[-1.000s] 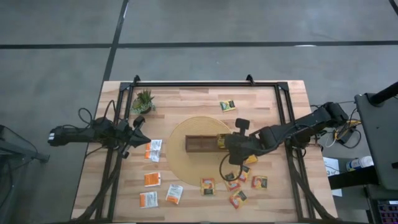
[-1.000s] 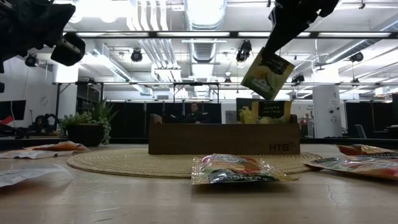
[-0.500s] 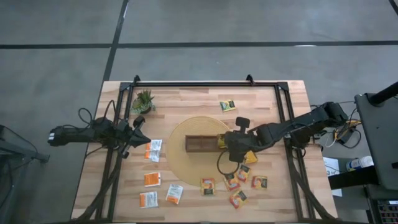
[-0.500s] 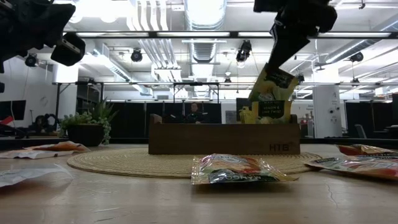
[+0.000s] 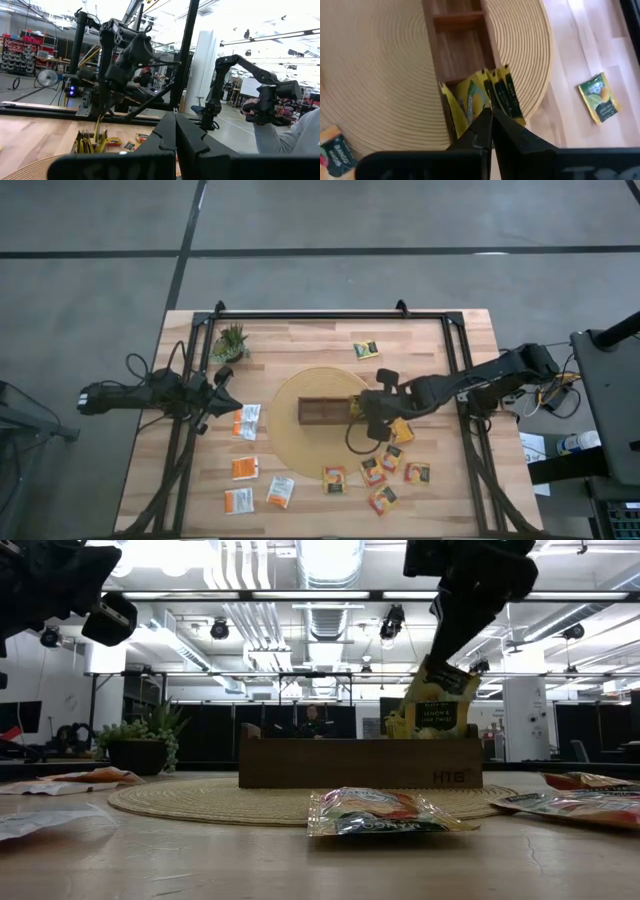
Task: Pick & Place Tea
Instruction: Put the top yellow tea bag into the right of the wooden organizer
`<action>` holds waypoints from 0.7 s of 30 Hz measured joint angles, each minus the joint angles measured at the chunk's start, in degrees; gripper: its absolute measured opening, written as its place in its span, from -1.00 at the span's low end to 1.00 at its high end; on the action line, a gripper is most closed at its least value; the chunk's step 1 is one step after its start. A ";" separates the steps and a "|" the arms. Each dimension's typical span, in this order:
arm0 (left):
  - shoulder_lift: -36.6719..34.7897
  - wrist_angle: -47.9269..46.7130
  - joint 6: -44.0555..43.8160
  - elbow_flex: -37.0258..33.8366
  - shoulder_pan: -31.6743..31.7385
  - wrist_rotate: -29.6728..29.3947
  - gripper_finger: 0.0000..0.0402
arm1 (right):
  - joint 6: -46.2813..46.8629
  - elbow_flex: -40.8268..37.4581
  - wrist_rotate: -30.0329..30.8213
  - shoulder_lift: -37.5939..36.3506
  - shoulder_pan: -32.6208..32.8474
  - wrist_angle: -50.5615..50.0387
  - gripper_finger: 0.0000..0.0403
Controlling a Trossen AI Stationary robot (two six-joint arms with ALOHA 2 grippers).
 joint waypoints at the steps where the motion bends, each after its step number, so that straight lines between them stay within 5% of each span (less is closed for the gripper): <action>1: -0.01 0.00 0.01 -0.01 0.00 0.00 -1.00 | -0.08 -0.34 0.00 0.00 0.00 0.00 -0.96; 21: 0.00 0.00 0.02 -0.01 0.00 0.01 -1.00 | -2.06 -0.51 0.61 0.02 -0.24 1.21 -0.96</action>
